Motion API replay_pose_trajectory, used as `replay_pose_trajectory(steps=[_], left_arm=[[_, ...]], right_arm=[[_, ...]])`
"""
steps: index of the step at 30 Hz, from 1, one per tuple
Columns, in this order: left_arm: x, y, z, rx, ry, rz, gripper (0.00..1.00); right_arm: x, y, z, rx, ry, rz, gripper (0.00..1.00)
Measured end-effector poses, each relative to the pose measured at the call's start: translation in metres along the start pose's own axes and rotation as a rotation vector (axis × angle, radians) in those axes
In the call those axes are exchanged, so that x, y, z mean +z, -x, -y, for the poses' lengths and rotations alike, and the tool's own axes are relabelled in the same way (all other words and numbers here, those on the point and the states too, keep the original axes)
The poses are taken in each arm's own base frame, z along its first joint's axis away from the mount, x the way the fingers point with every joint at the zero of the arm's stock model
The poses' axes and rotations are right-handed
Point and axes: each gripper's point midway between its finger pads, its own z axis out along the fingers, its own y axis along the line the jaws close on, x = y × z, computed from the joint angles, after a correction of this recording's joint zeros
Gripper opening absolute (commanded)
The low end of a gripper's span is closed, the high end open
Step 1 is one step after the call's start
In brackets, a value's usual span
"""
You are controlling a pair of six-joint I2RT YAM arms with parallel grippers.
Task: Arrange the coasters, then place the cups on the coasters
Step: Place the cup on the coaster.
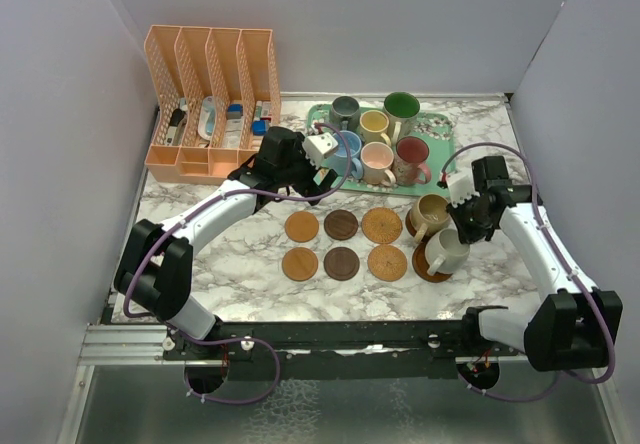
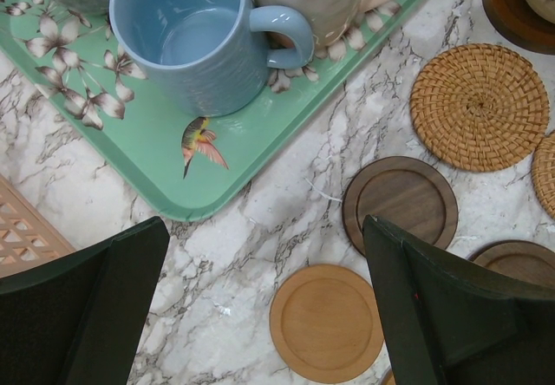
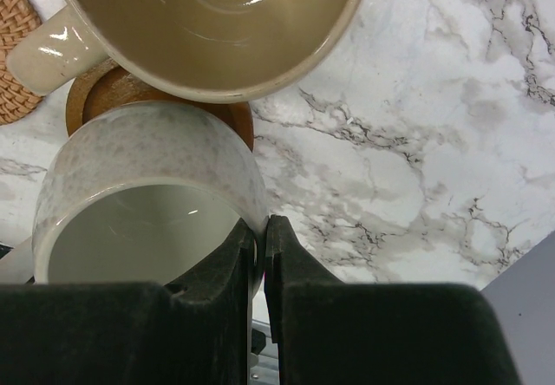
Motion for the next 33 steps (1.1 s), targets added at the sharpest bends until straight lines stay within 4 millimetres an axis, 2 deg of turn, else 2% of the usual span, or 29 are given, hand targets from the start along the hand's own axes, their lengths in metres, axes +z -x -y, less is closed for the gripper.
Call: replay_pose_trajectory(steps=[11, 33], left_arm=[[0.0003, -0.0004, -0.0001, 0.003, 0.0, -0.001, 0.99], [0.0035, -0.0049, 0.0, 0.003, -0.004, -0.013, 0.99]], right_arm=[[0.0081, -0.0076, -0.0038, 0.032, -0.033, -0.019, 0.01], [0.0091, -0.0022, -0.0077, 0.045, -0.032, -0.004, 0.01]])
